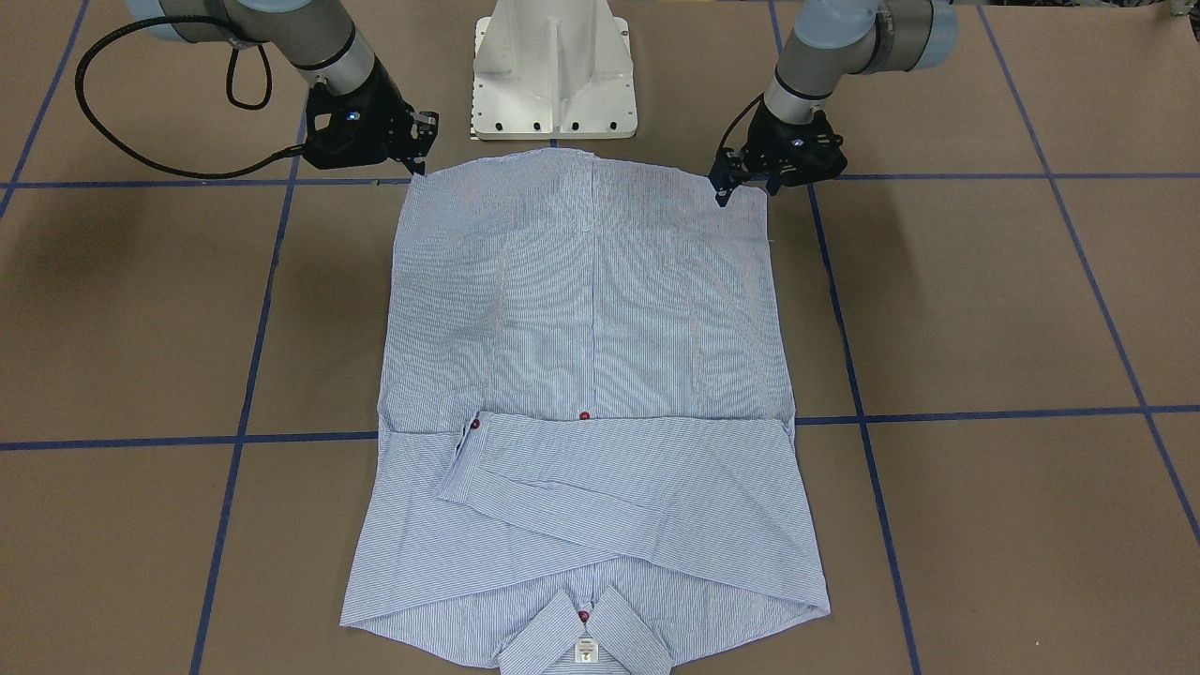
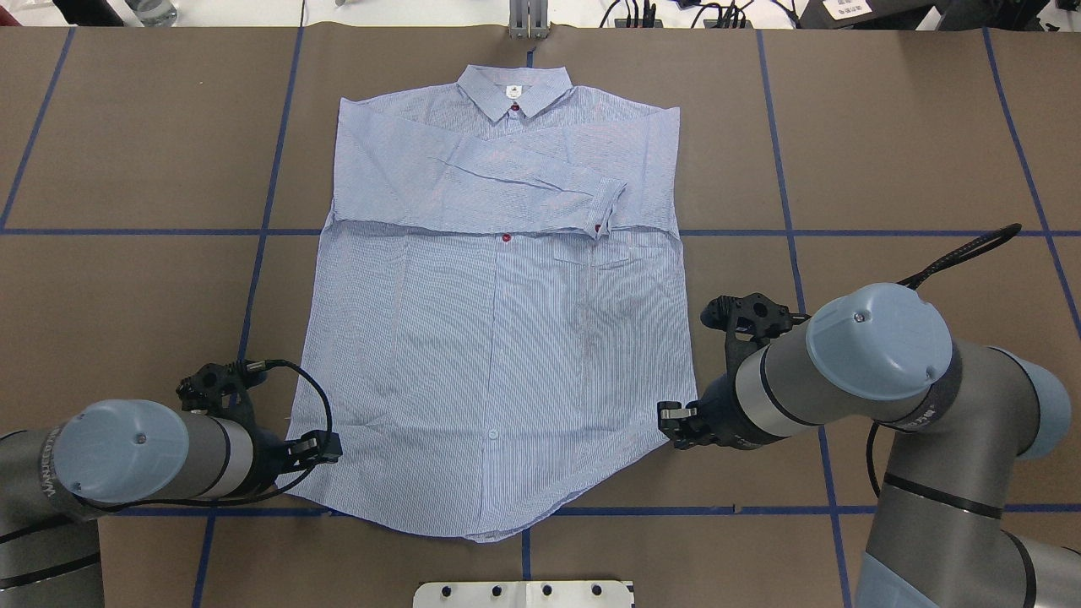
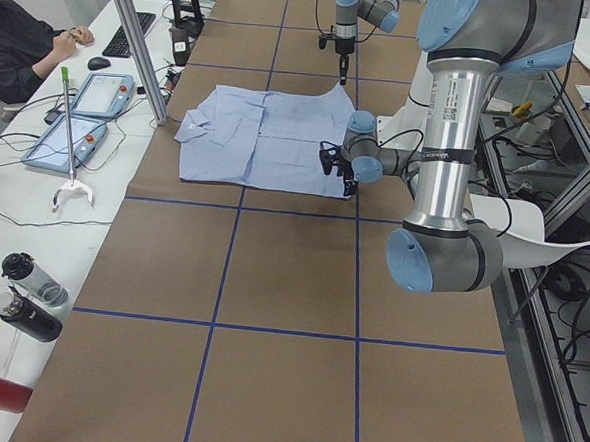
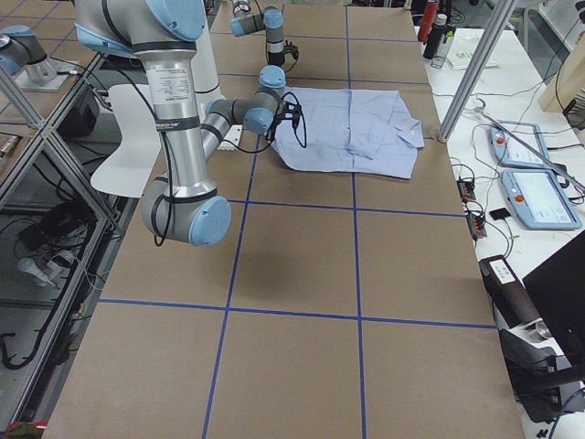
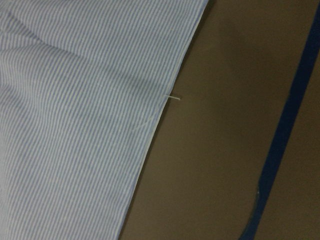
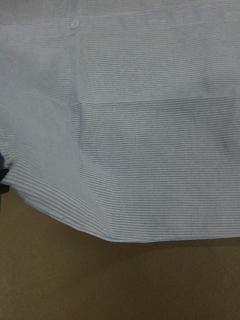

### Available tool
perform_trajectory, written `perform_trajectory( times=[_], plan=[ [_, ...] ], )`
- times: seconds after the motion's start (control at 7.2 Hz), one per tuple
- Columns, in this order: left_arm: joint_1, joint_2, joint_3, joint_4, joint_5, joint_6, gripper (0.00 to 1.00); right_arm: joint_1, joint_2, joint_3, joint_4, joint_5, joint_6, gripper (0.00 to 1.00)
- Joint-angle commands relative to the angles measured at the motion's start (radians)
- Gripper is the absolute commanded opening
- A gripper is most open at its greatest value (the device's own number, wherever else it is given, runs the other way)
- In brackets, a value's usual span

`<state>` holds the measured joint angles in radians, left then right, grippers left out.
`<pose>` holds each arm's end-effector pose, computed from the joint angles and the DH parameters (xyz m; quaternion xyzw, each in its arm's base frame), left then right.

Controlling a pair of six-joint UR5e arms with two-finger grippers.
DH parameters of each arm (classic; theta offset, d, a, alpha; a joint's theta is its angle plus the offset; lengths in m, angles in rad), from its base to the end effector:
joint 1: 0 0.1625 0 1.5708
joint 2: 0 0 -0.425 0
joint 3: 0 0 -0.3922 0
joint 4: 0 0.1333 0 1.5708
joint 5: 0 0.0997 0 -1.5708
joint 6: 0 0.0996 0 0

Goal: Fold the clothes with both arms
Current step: 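Move both grippers down along the shirt sides and grasp the hem corners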

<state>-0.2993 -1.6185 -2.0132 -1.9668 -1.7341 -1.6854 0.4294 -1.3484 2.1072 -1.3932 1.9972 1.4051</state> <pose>0.4485 -0.2609 0.3873 -0.0340 0.4322 -0.1508 0.8884 -0.4258 -0.2963 0.2806 -0.0512 -0.4770 0.0200 0.8772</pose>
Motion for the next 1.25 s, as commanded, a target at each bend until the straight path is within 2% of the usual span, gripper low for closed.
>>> perform_trajectory(
  times=[0.0,0.56,0.83,1.11],
  plan=[
    [0.006,0.003,0.002,0.008,0.010,-0.002,0.85,0.000,0.000,-0.001,-0.001,0.000,0.000,0.00],
    [0.006,0.029,0.002,0.013,0.010,-0.002,0.83,0.003,0.000,-0.001,-0.001,0.000,0.000,0.00],
    [0.008,0.028,0.001,0.013,0.010,-0.004,0.76,0.003,0.000,-0.001,-0.001,0.000,0.000,0.00],
    [0.008,0.028,0.001,0.013,0.010,-0.005,0.64,0.005,0.000,-0.001,-0.001,0.000,0.000,0.00]
  ],
)
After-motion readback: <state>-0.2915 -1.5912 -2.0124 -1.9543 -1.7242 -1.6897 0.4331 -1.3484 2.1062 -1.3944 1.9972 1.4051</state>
